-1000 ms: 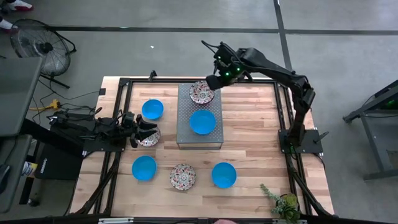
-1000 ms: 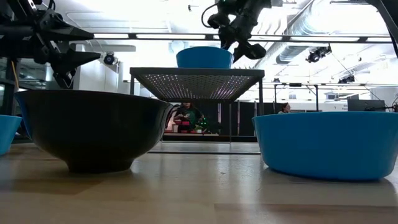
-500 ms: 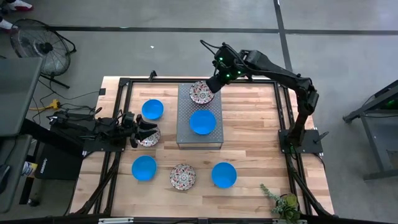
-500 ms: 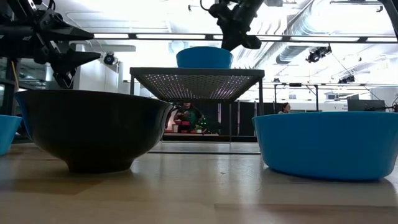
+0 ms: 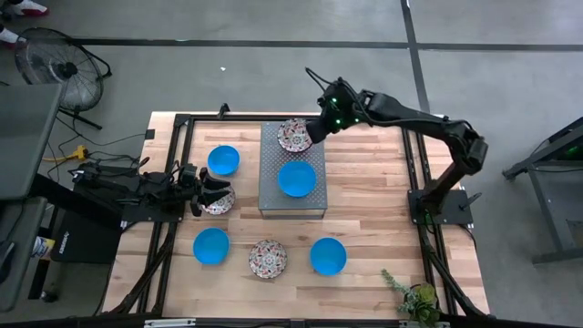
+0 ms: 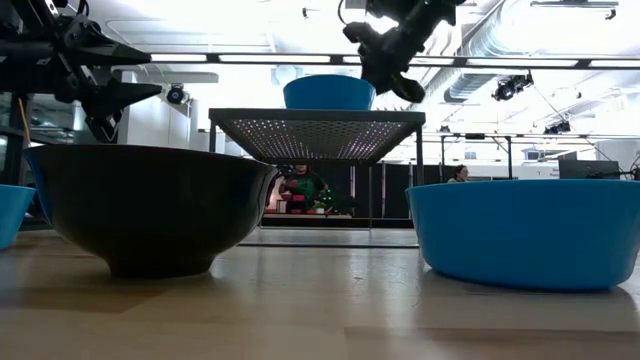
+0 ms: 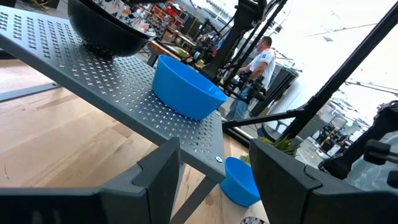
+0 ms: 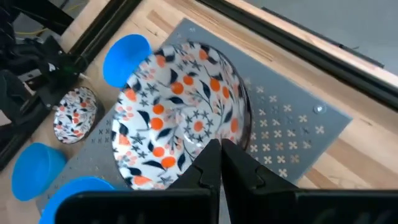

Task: Pick & Place Mini bowls
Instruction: Stack the white patterned bowl on the white patterned bowl on the shelf, then stack the blue bowl on the blue bowl on the shelf

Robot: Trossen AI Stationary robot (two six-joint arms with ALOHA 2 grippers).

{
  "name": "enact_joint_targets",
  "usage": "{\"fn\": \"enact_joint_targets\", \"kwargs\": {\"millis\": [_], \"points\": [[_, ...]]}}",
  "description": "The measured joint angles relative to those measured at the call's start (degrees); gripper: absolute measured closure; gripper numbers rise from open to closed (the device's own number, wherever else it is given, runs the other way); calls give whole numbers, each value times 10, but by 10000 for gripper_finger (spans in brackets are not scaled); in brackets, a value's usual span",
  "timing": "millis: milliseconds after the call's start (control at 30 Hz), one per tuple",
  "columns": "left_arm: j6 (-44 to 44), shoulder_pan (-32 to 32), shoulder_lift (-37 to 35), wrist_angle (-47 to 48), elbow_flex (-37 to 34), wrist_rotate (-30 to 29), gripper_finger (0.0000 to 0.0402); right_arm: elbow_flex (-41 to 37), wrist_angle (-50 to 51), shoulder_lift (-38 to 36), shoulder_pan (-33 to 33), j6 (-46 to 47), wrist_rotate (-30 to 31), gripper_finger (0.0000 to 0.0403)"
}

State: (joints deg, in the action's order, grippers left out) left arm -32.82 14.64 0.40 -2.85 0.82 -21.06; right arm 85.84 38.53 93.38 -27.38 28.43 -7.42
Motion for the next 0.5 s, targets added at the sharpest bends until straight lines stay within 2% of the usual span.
{"fn": "enact_joint_targets", "kwargs": {"millis": [500], "points": [[0,0,0,0,0,0,211,-16,-29,-10,2,12,-1,403]]}}
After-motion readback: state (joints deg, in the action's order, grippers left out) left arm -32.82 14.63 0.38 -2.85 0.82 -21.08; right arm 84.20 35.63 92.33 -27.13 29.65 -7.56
